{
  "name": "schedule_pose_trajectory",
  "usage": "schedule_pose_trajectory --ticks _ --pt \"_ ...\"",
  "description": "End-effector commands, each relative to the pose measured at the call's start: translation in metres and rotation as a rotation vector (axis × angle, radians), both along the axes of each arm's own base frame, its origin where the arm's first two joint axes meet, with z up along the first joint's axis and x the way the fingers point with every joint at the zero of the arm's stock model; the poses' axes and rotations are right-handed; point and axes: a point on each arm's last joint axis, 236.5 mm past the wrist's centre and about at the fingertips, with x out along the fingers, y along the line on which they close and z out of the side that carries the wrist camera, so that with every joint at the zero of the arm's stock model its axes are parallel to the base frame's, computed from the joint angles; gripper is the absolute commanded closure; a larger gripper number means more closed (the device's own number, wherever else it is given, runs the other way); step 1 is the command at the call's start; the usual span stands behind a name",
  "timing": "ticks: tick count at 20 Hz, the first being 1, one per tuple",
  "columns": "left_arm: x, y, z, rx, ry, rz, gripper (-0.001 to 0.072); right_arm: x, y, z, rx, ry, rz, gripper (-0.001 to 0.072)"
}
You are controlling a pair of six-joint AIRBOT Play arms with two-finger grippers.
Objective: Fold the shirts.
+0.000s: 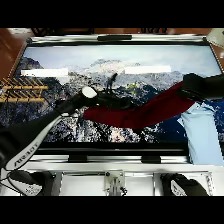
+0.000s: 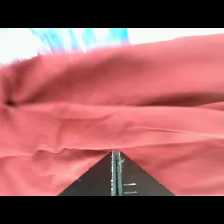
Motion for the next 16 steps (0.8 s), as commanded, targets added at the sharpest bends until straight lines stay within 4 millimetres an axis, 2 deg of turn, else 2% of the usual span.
schedule_pose_trajectory --ticks 1,3,5,6,8,11,13,16 --pt "0.041 0.082 0.066 0.017 -0.155 0.092 0.0674 0.035 0.010 -0.019 0.050 0.018 0.010 0.0643" --pt "0.064 0.143 0.122 0.002 -0.264 0.217 0.0673 0.057 0.035 -0.023 0.166 0.015 0.031 0.0643" --pt "0.073 0.202 0.165 0.007 -0.352 0.321 0.0673 0.075 0.062 -0.030 0.191 -0.009 0.066 0.0643" --pt "0.073 0.230 0.181 0.020 -0.386 0.364 0.0673 0.081 0.077 -0.040 0.171 -0.014 0.094 0.0643" --pt "0.063 0.272 0.201 0.044 -0.417 0.408 0.0673 0.089 0.113 -0.065 0.127 -0.004 0.162 0.0643" --pt "0.039 0.309 0.204 0.116 -0.409 0.403 0.0673 0.097 0.175 -0.108 0.124 0.020 0.246 0.0643" --pt "0.025 0.322 0.196 0.178 -0.389 0.388 0.0673 0.104 0.214 -0.138 0.138 0.026 0.270 0.0643" --pt "0.011 0.330 0.182 0.264 -0.357 0.361 0.0672 0.106 0.265 -0.184 0.208 0.085 0.253 0.0643"
